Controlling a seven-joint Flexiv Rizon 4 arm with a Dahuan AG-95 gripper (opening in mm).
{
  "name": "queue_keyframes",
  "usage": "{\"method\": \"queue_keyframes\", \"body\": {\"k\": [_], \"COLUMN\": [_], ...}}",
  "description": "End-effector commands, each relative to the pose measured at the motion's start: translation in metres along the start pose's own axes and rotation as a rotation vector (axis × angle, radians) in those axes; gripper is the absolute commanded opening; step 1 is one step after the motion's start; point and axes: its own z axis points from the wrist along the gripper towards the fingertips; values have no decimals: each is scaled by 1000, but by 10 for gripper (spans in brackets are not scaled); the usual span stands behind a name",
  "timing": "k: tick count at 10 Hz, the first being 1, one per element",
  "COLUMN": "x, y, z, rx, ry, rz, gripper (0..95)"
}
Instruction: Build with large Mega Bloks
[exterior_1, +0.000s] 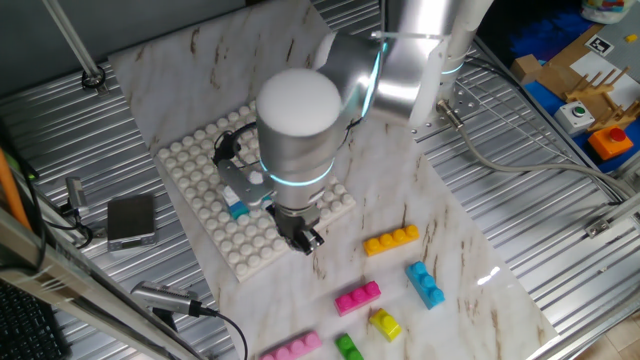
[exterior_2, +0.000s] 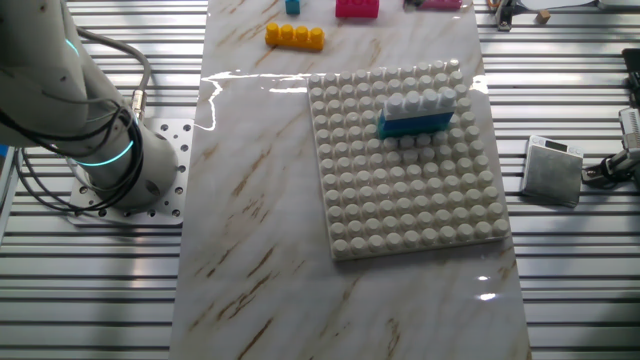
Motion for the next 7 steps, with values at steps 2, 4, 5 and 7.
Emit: {"method": "queue_keyframes", "body": {"k": [2,4,5,7], "x": [-2,-3,-9,-25], "y": [2,4,13,38], "z": [0,1,5,16], "rx": [-28,-36,-57,-71], "ry": [28,23,13,1], "rz": [-65,-74,-57,-8], "gripper": [0,0,0,0]}}
